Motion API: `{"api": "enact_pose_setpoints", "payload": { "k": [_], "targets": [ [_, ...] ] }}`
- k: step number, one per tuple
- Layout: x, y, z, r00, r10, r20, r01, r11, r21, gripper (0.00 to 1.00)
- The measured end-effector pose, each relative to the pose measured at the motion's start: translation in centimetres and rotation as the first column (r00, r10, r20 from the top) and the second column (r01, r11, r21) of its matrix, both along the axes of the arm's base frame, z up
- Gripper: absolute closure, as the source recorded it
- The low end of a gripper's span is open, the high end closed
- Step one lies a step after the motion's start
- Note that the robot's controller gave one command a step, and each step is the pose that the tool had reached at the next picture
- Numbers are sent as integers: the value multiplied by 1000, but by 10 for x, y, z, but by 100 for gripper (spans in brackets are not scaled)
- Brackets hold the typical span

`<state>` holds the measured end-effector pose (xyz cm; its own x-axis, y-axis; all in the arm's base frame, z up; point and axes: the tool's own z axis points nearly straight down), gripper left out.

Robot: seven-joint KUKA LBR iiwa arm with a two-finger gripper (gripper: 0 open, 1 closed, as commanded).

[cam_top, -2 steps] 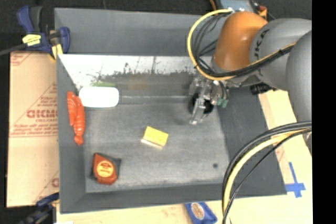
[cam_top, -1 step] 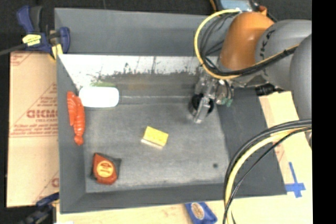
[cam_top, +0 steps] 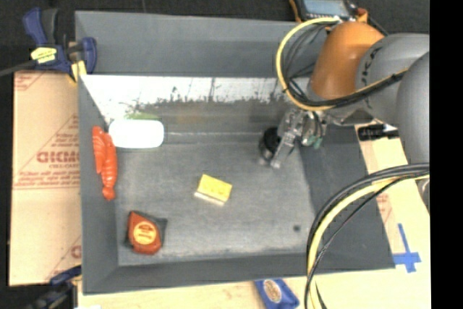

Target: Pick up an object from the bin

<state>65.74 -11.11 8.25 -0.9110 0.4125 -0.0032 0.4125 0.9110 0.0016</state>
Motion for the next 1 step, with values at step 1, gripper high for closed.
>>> {"api": "enact_pose_setpoints", "payload": {
  "k": [1],
  "targets": [
    [0, 0, 0, 1000, 1, 0, -1, 1000, 0, 100]
  ]
}}
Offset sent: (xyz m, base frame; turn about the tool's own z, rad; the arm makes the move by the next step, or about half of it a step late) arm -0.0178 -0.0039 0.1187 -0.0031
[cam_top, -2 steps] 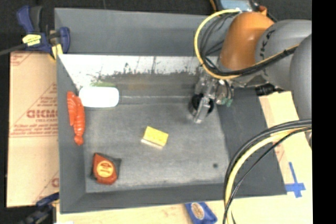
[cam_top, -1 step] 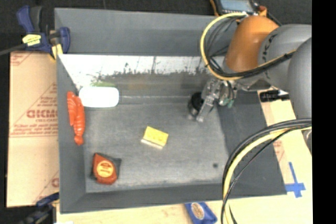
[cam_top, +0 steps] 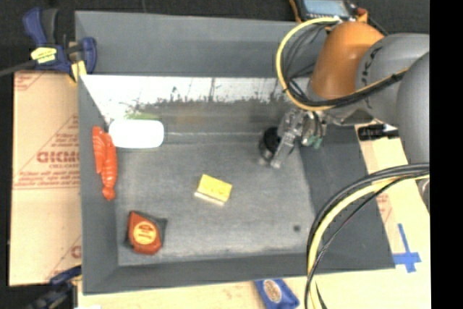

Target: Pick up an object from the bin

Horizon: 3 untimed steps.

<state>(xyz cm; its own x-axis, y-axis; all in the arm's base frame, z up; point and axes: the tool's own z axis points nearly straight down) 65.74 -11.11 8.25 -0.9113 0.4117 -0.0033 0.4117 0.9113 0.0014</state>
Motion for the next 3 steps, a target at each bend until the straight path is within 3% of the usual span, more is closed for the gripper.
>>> {"api": "enact_pose_setpoints", "payload": {
  "k": [2, 3],
  "targets": [
    [-12, -15, 112, 1000, -12, -1, 12, 1000, 0, 100],
    [-17, 9, 139, 1000, -13, 2, 13, 1000, -3, 100]
  ]
}}
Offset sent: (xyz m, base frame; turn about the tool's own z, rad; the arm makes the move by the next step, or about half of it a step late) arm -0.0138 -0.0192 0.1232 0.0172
